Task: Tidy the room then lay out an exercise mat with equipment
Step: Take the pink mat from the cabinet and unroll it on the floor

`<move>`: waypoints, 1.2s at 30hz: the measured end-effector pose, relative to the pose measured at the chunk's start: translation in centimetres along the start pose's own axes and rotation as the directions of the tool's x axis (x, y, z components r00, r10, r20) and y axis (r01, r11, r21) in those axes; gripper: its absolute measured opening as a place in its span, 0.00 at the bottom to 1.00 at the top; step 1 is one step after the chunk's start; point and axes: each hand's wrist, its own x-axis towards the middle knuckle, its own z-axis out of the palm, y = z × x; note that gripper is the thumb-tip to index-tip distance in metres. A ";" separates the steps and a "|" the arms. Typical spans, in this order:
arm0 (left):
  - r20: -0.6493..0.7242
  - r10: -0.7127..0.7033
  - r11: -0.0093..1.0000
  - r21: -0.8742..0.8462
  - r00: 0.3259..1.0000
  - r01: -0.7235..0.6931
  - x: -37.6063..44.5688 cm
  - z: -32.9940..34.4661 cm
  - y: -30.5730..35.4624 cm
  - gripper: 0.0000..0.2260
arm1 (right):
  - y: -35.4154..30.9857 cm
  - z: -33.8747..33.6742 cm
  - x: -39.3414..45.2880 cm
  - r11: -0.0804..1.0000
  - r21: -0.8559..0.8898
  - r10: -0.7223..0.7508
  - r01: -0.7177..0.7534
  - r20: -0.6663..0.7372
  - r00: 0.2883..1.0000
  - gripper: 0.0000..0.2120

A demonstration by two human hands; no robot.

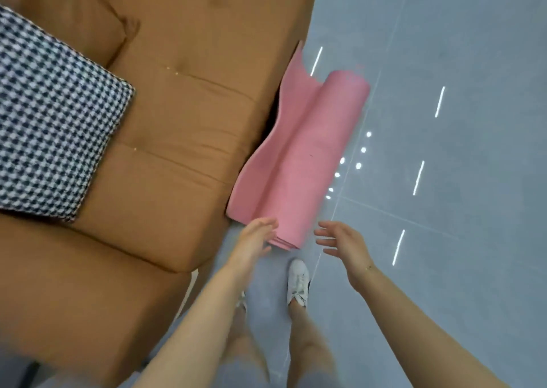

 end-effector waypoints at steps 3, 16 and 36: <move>-0.005 -0.043 0.993 0.112 0.999 0.043 7.0 0.2 -0.9 0.13 | 2.5 0.8 5.6 0.998 0.000 0.056 -0.056 -0.030 0.998 0.11; 0.010 -0.054 0.747 0.664 0.998 0.034 35.6 -0.4 -9.5 0.33 | 14.6 5.4 28.5 0.974 0.100 0.219 -0.205 -0.167 0.961 0.21; 0.018 -0.125 0.819 0.566 0.992 0.093 47.5 5.7 -17.3 0.38 | 25.2 0.3 39.8 0.980 -0.196 -0.090 0.012 -0.389 0.917 0.47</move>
